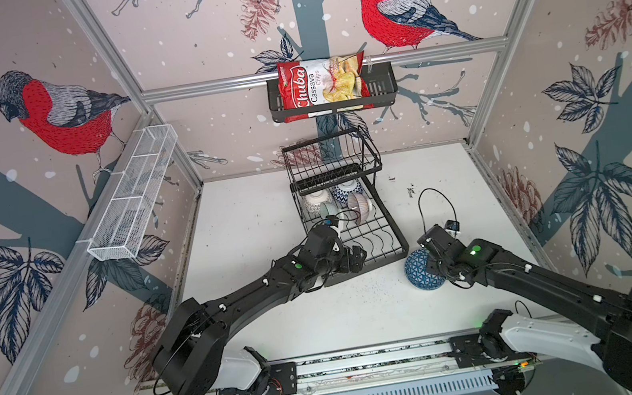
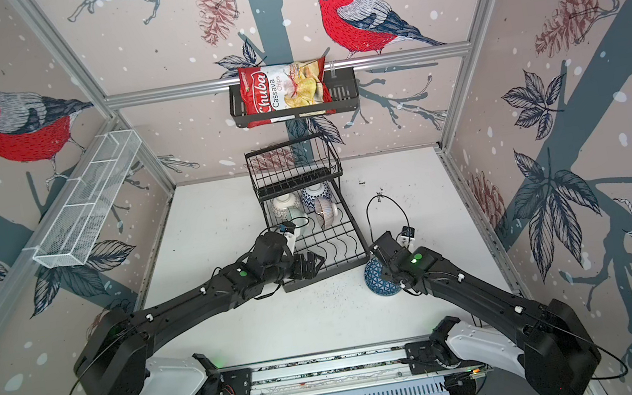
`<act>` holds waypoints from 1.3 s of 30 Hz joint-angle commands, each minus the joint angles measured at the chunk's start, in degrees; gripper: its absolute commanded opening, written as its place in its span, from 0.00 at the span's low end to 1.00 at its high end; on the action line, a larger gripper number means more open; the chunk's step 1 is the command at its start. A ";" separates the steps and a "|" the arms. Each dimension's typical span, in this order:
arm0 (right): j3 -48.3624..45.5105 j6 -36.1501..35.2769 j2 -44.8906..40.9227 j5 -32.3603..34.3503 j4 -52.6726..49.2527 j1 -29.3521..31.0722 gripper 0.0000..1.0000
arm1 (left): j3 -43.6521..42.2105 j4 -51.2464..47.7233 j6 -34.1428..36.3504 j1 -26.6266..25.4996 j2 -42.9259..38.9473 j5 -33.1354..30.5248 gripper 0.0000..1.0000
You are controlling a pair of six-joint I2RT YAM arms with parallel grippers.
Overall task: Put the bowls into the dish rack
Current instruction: 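Move the right gripper down to the blue-and-orange bowl rim on the table, then close the right gripper on the blue-and-orange bowl rim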
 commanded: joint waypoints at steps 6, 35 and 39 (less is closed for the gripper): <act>-0.36 0.48 0.31 2.21 1.62 0.11 0.35 | -0.03 1.40 0.97 -0.10 -0.21 -0.84 0.96; -0.32 0.99 -0.09 2.50 0.80 0.37 0.06 | 0.94 0.97 1.56 -0.08 0.21 -2.44 0.96; 0.07 0.90 -0.62 2.82 0.47 0.72 0.01 | 2.11 -1.25 0.97 0.37 0.19 -3.76 0.96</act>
